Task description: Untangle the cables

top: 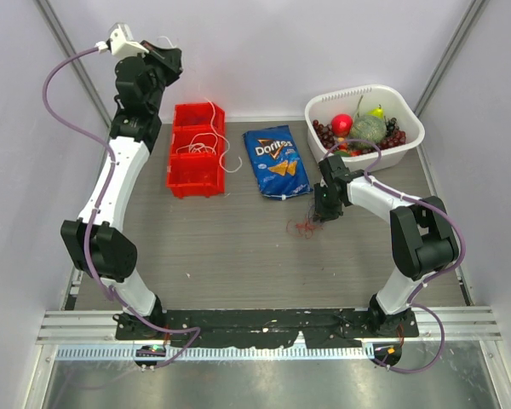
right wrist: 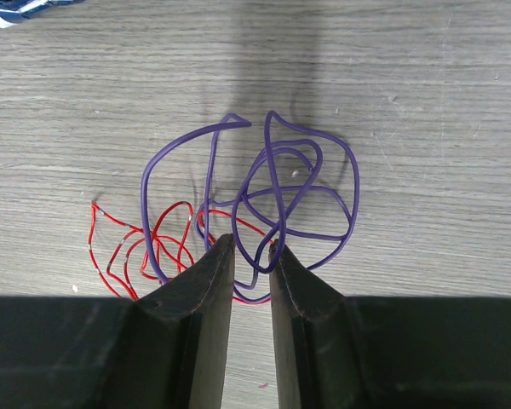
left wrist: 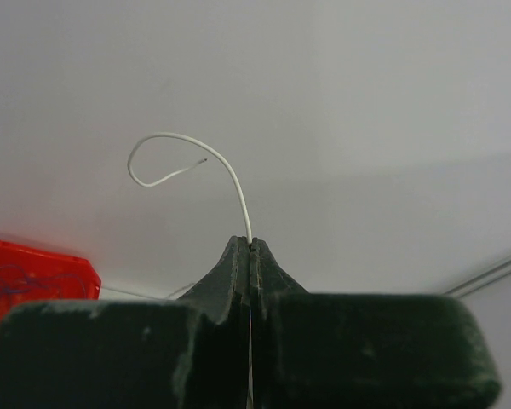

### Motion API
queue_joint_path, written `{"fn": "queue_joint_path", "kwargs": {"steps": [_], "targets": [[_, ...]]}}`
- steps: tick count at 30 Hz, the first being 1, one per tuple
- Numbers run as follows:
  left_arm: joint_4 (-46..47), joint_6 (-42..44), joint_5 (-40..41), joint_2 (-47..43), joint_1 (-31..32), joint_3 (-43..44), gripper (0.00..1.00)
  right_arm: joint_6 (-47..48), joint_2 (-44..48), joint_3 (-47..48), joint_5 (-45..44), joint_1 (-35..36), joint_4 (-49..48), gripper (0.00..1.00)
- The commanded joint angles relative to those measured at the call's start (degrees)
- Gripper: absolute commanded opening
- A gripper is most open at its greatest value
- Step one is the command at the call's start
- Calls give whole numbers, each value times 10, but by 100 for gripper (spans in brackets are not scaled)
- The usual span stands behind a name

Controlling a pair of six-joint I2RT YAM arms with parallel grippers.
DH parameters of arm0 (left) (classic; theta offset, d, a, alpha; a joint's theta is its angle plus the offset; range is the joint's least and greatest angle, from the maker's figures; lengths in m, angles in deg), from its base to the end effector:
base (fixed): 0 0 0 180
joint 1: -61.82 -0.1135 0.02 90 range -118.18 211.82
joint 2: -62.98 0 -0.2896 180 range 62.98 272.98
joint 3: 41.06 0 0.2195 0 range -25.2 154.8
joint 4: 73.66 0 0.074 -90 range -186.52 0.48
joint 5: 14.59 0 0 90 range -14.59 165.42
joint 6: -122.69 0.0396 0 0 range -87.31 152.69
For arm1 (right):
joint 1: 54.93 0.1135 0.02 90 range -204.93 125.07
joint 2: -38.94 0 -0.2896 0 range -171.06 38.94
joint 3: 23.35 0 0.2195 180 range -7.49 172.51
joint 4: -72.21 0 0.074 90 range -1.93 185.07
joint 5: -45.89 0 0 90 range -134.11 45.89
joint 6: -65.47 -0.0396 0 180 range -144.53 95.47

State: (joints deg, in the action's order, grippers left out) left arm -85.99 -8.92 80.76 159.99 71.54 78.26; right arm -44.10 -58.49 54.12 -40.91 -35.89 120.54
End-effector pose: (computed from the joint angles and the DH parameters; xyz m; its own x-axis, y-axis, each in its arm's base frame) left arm 0.3654 -0.0588 0.5039 0.0762 -0.6838 -0.7256 0.1714 0.7259 -0.6661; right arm 0.2883 0.1018 0.2203 -0.9431 0.0283 -0.3312 -0.0311 0.9845 0.1728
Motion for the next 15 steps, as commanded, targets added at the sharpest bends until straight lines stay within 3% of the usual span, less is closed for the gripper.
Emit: {"fn": "queue_joint_path", "kwargs": {"steps": [1,15], "targets": [[34,-7,-2,-2,-7,6,0,4,11,19,-10,0,4,28],[34,-9,-13,2,-13,66,0,5,10,19,-9,0,4,28]]}}
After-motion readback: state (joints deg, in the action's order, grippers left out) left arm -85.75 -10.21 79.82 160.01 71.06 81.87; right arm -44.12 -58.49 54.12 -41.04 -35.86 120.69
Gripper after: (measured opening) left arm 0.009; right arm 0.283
